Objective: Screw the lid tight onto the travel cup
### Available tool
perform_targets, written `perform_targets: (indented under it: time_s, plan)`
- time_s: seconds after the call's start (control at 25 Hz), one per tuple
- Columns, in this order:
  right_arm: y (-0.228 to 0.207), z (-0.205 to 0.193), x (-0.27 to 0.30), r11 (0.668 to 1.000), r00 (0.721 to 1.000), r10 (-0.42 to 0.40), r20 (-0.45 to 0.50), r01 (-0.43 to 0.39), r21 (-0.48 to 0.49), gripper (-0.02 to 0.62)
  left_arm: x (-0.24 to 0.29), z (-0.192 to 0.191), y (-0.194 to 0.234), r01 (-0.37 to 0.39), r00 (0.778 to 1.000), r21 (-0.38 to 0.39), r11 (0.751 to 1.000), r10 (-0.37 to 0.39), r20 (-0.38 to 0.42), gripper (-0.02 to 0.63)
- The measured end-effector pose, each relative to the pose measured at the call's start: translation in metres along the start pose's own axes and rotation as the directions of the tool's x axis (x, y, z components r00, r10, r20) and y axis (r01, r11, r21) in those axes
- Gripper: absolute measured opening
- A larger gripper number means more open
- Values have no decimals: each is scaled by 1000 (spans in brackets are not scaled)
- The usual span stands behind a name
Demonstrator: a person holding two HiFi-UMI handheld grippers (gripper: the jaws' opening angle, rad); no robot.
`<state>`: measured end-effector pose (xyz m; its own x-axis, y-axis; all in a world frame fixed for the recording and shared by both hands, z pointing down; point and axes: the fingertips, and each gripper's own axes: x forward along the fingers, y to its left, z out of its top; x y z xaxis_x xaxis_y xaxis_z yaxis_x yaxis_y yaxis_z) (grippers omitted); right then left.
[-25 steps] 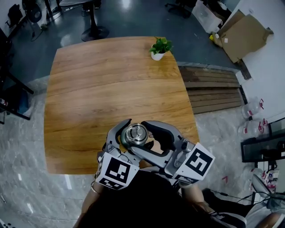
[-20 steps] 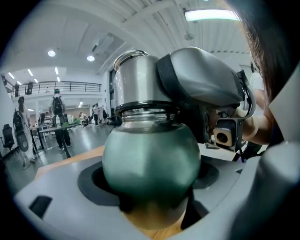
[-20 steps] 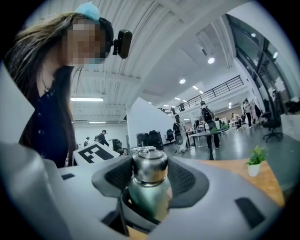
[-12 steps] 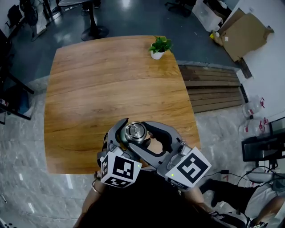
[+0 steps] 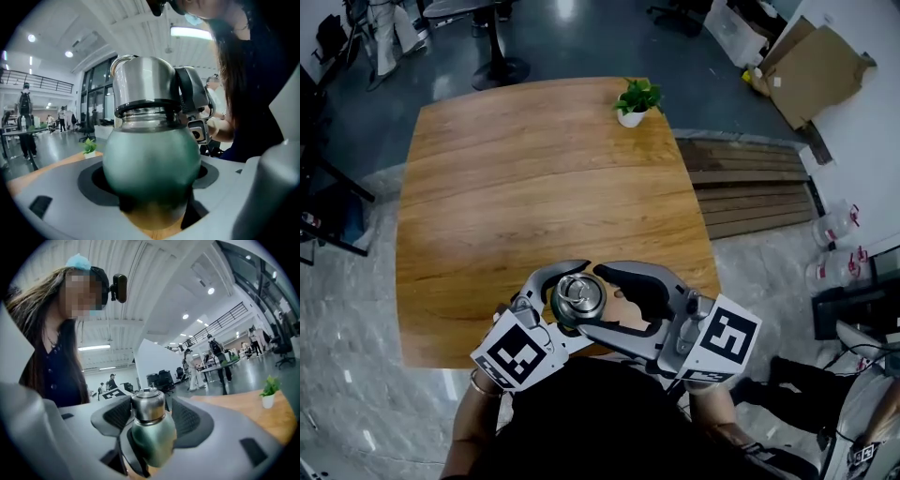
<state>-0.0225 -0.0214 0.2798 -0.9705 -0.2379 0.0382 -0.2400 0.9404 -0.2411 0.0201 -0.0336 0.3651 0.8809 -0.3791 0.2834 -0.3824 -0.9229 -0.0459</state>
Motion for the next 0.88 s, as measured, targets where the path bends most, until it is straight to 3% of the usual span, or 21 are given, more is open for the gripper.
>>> perform_targets:
  time_s: [0.16,0.36,0.56,0.68,0.88]
  plan:
    - [1,-1,4,999,1000,-16,-11,16,-39,256,5,0,0,-15,1000,-11,1000,15,-12,414]
    - [-9,-2,6,990,992,-129,-12,128,-59,244,7,-7,17,-141,988,-34,989,138,-74,414]
    - [-18,0,10,962,966,-259,8,259,-89,242,8,-12,31,-267,959,-89,960,256,-119,414]
    - [-15,-3,9,979,980,-201,-2,201,-47,242,9,-10,25,-214,975,-105,971,205,-83,414]
    - [-8,-4,5,994,994,-109,-10,109,-2,258,6,-4,10,-86,996,-54,995,84,-33,414]
